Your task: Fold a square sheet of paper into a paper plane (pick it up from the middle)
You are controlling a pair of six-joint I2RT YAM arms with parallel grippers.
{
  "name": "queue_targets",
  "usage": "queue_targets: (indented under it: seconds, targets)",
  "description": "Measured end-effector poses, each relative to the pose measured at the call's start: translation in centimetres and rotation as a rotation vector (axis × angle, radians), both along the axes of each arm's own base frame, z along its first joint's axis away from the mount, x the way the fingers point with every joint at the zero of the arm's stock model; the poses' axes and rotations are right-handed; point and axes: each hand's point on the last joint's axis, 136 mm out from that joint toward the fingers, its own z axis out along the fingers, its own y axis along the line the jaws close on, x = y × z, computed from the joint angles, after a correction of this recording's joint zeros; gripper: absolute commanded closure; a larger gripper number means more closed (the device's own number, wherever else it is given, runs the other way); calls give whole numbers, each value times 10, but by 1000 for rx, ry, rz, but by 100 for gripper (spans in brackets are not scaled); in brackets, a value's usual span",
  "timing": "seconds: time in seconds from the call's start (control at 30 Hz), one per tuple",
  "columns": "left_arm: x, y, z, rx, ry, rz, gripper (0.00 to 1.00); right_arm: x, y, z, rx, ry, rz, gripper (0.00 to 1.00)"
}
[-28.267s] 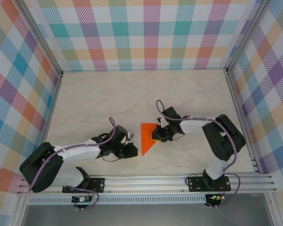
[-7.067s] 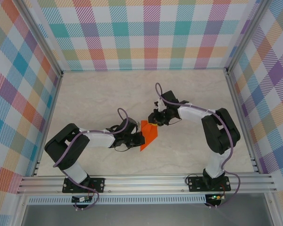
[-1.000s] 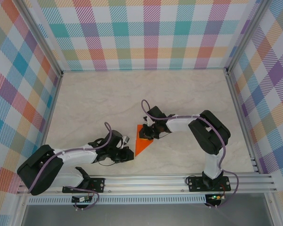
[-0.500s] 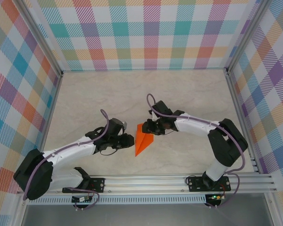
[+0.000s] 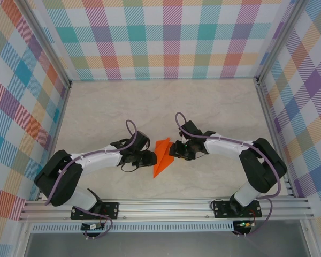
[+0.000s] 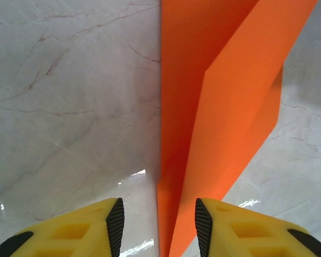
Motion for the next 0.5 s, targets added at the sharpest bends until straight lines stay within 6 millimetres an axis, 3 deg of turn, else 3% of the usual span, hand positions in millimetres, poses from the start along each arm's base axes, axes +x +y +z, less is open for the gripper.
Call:
queue_targets:
  seconds: [0.5]
  targets:
    - [4,-4,-15,38,25,-27,66,2,14,-16,47,51,-8,57]
